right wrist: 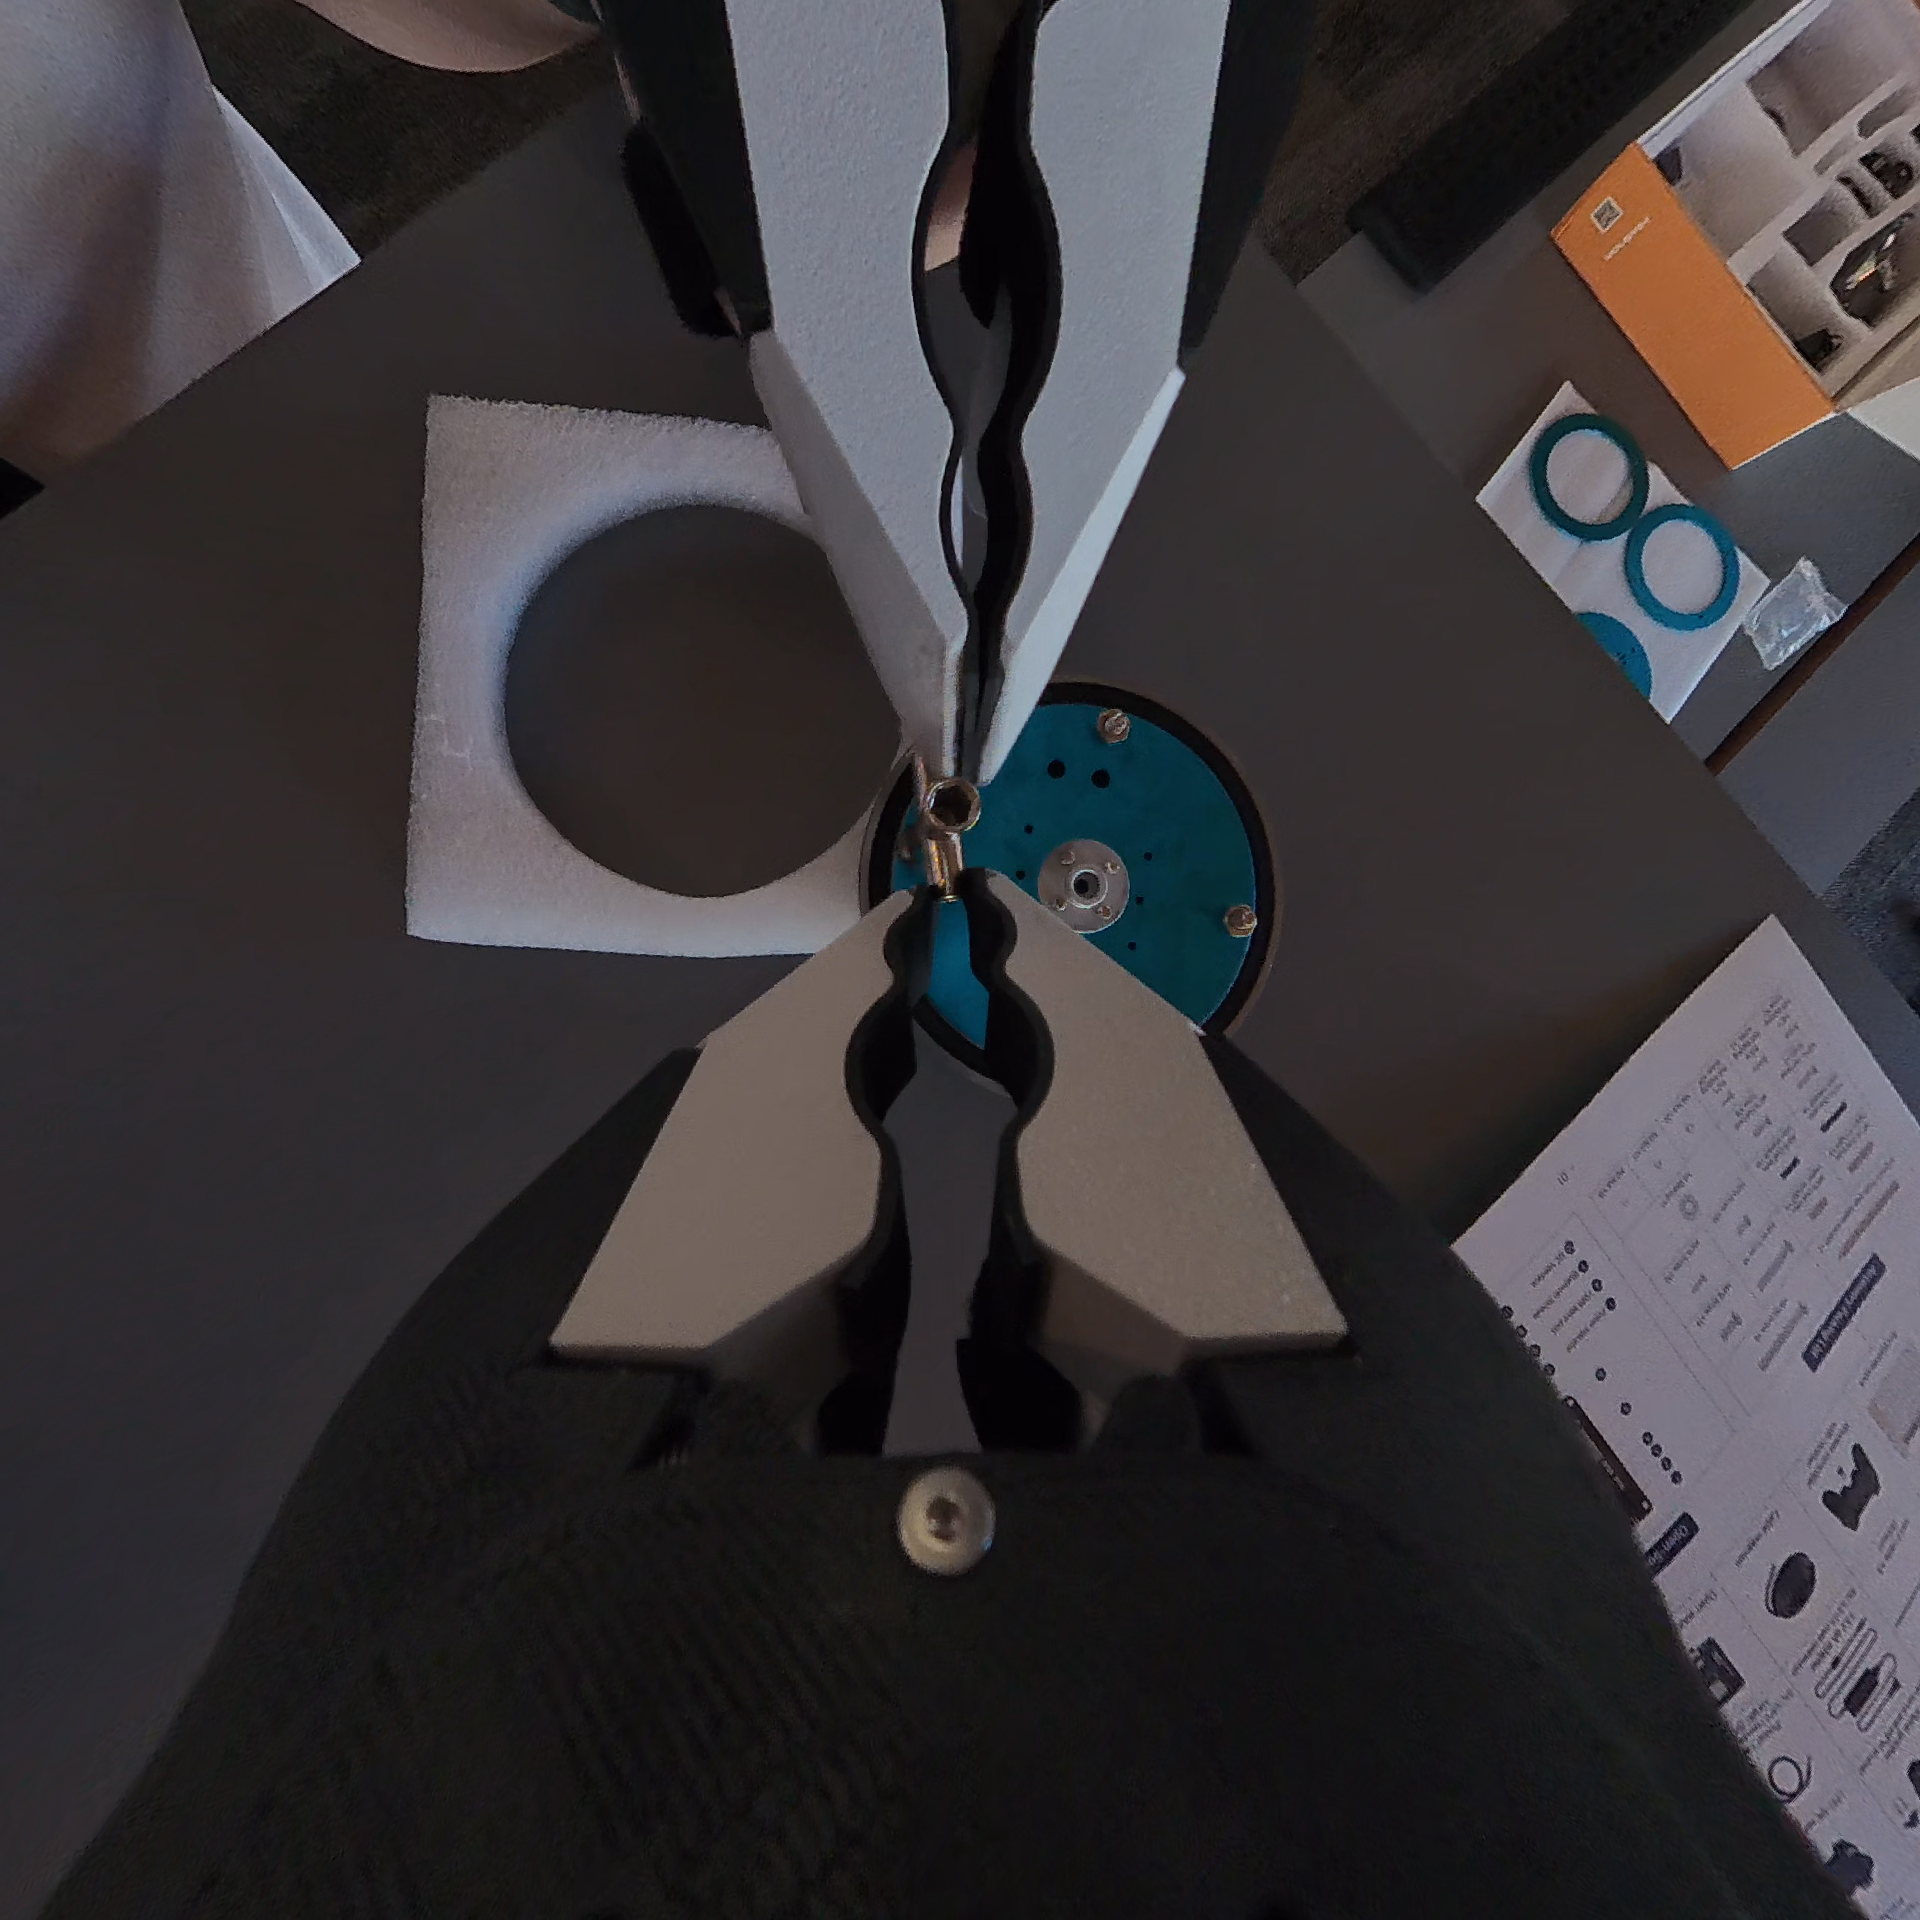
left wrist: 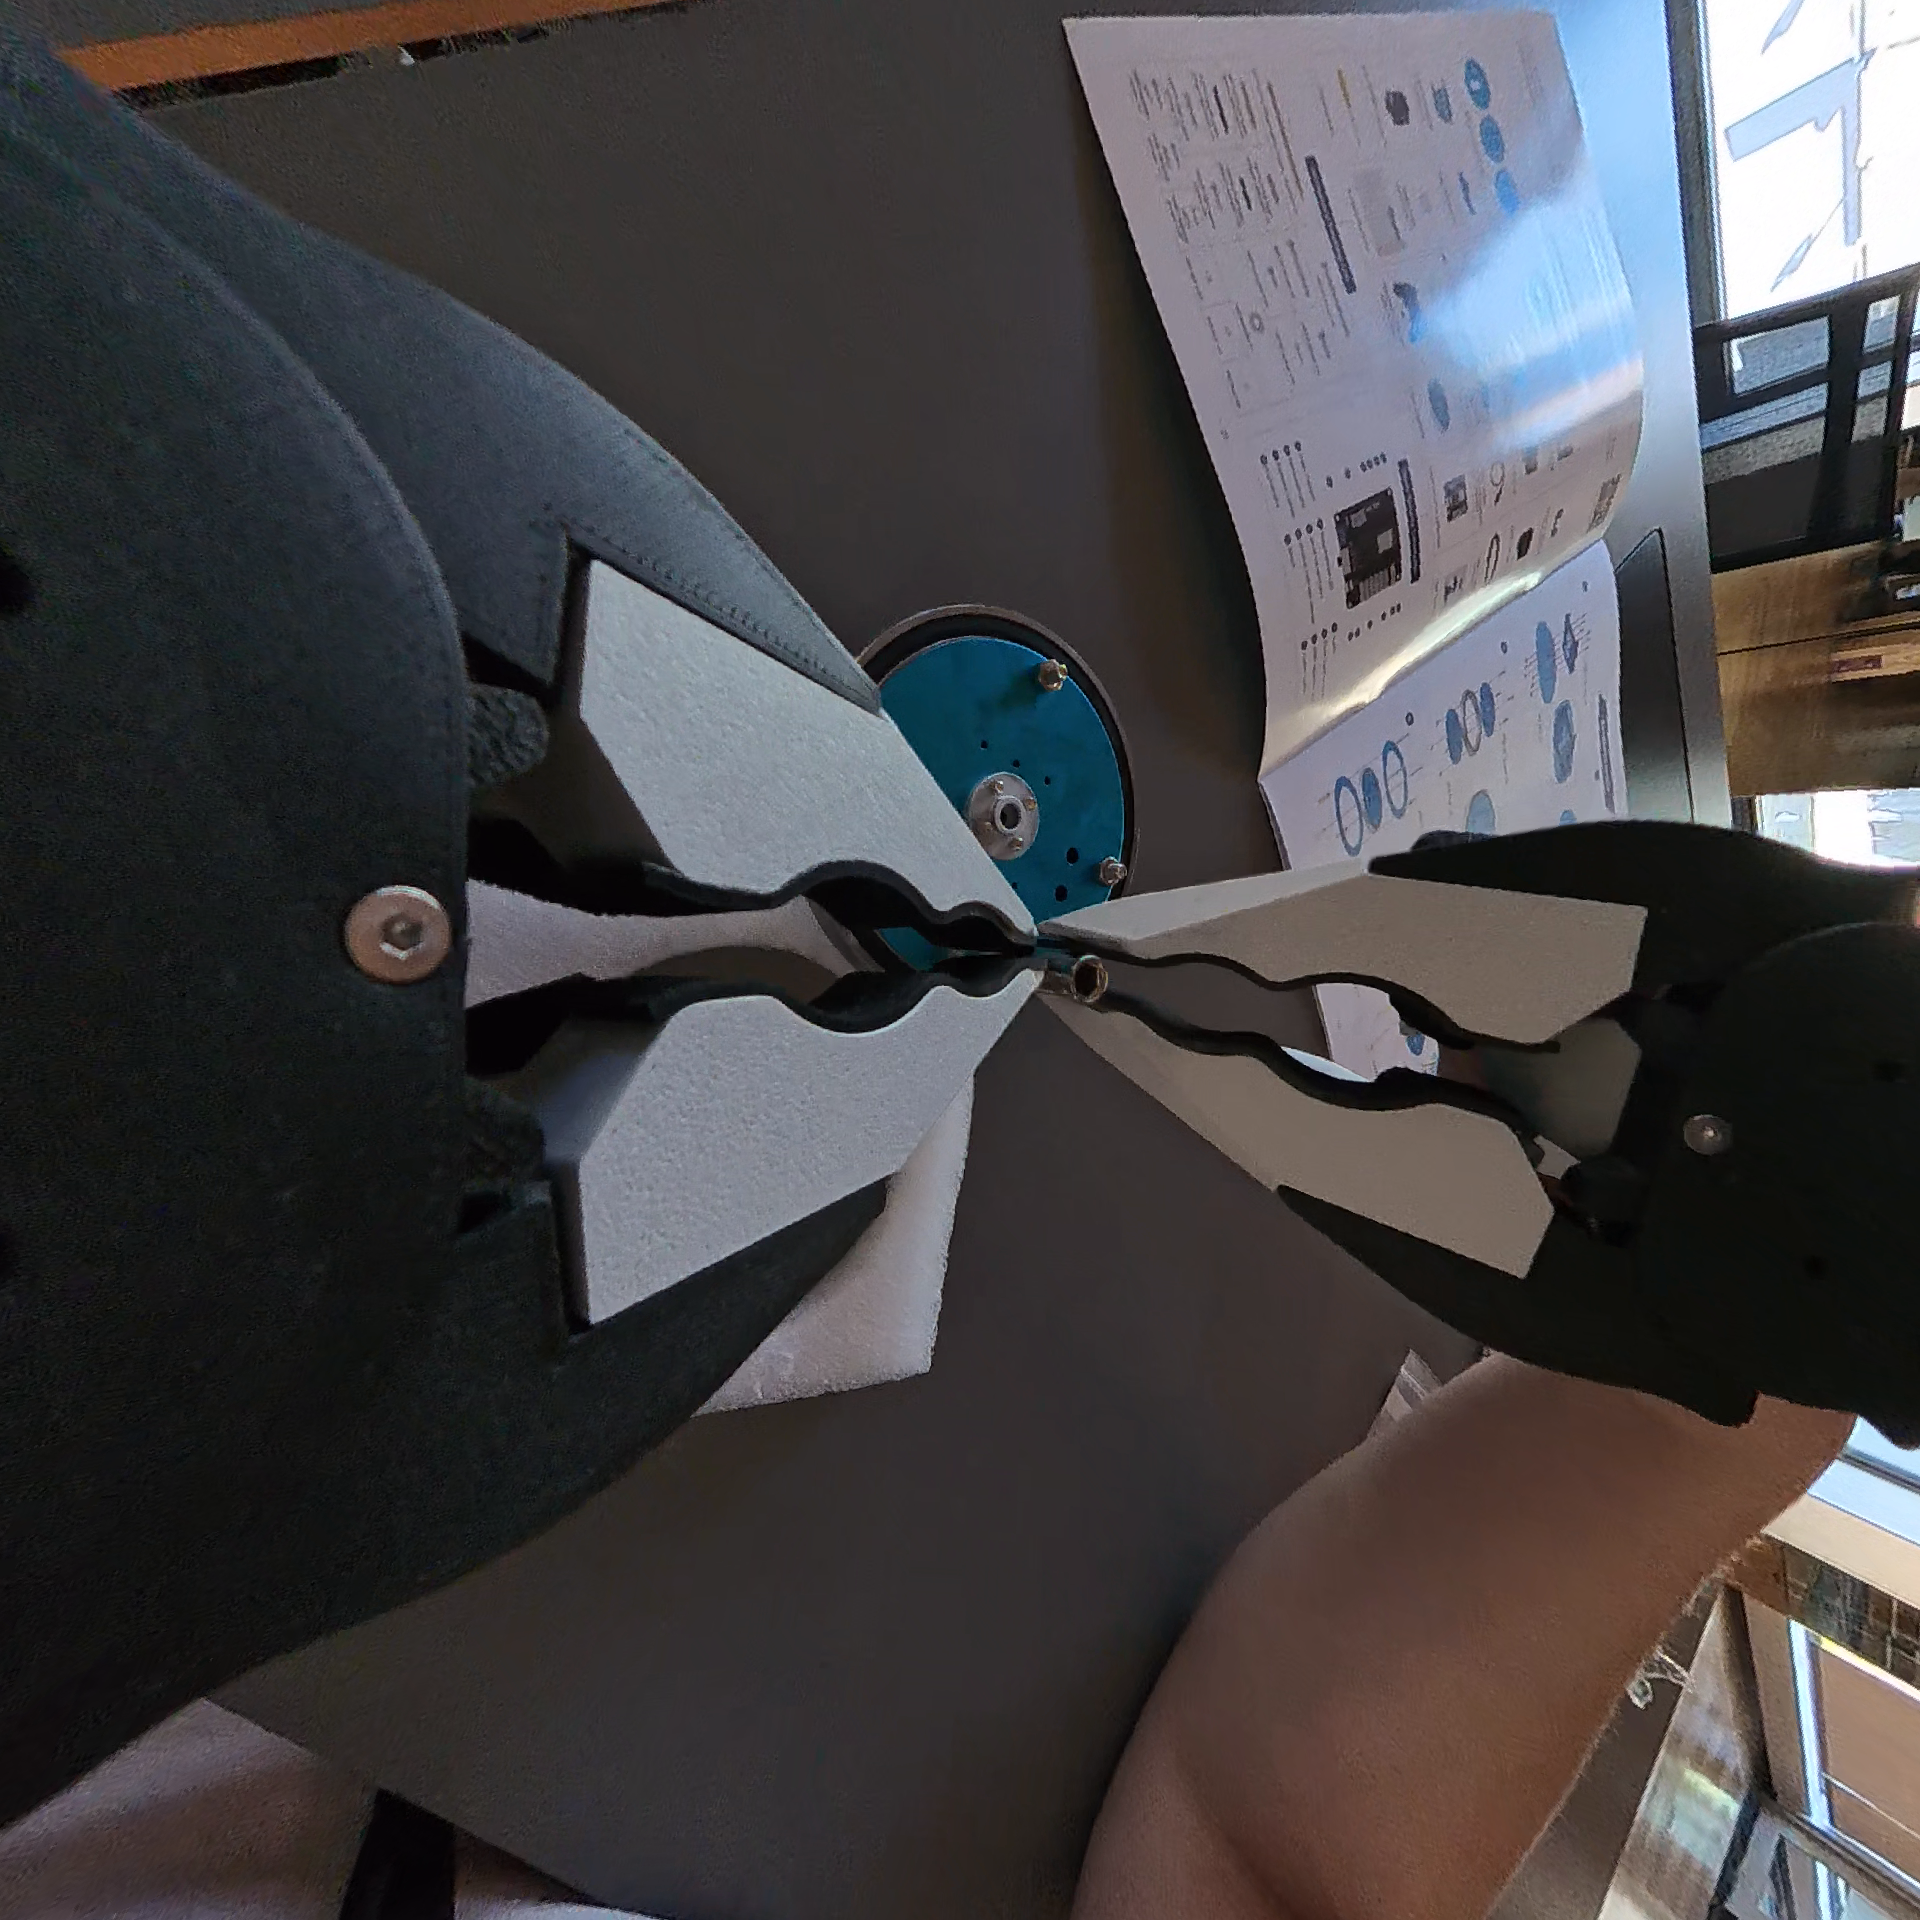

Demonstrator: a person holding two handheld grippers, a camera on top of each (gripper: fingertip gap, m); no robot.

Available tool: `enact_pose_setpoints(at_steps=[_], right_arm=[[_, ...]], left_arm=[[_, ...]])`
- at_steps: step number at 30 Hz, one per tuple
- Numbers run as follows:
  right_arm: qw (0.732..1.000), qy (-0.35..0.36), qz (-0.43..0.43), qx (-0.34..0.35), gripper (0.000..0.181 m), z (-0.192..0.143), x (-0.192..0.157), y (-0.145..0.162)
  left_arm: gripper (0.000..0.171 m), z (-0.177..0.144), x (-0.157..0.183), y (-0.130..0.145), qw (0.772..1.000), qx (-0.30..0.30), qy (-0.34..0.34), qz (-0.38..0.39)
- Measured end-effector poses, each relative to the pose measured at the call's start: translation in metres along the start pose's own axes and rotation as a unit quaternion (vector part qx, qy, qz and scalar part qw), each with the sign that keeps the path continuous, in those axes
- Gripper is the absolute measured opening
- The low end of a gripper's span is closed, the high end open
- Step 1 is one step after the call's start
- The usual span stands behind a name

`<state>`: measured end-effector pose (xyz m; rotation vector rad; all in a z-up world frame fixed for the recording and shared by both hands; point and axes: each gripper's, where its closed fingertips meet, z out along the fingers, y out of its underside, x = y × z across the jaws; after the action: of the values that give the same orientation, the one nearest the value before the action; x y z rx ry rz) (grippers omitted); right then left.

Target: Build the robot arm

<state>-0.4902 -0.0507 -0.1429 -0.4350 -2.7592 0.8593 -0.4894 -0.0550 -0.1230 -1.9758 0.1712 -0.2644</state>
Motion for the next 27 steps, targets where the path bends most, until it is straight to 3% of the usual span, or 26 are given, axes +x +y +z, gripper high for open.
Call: enact_pose_setpoints(at_steps=[4,9,15,27], right_arm=[[1.000,0.002,0.003,-0.008,0.005,0.000,0.000,0.000],[1.000,0.011,0.004,-0.016,0.005,0.001,0.002,0.001],[0.999,0.020,0.006,-0.025,0.005,0.001,0.002,0.004],[0.998,0.042,0.006,-0.044,0.005,0.002,-0.004,0.004]], left_arm=[[0.006,-0.001,-0.004,0.001,1.000,-0.001,-0.010,0.005],[0.017,0.000,0.008,0.000,1.000,0.001,0.029,-0.005],[0.005,0.007,-0.001,0.009,0.998,-0.029,-0.013,0.051],[0.006,0.002,0.007,0.007,0.998,-0.018,0.033,0.045]])
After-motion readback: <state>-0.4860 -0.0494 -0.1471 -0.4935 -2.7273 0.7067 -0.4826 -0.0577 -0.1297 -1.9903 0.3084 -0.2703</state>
